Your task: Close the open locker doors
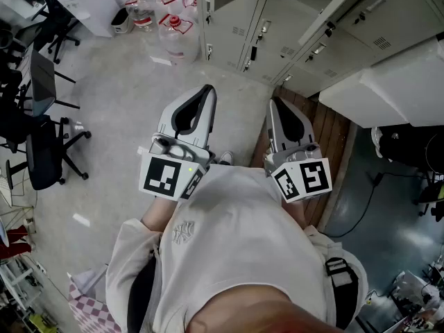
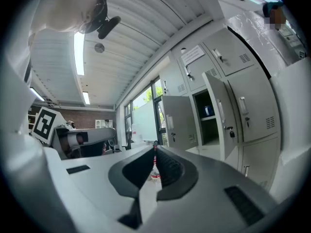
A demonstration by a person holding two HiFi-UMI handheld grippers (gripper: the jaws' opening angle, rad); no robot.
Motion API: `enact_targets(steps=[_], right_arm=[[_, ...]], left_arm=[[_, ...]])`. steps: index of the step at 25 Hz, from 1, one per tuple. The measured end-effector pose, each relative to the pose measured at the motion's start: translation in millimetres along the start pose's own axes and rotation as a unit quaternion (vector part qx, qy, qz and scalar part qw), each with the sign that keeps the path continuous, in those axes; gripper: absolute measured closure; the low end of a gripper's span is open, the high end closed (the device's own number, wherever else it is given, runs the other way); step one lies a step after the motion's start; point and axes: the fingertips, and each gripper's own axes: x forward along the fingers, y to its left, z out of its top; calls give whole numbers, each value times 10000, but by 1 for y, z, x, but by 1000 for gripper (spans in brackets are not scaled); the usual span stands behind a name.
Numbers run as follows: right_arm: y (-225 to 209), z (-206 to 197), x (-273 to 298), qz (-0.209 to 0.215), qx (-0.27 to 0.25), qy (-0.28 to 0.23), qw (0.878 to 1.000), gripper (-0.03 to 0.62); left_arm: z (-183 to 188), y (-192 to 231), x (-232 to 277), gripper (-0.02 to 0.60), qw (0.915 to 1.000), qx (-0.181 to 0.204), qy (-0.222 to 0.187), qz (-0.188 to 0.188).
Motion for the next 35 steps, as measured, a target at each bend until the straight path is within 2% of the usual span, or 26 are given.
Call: enact_targets(steps=[15,22,28,35], right_arm=[[-12,-5,-3,30,-15,3,10000,576],[-11,-8,4,179,209,-70,9996,574],[-2,-9,34,350,243,-23,9991,574],[0,-4,108,334,210,-2,9992,574]], left_arm=[[-7,-7,6,574,10000,50,3,17],[-10,1,7,572,10000,-9,29,58],[-11,30,13,574,9999,-26,41,143],[-1,99,44,574,9998,57,-16,183]])
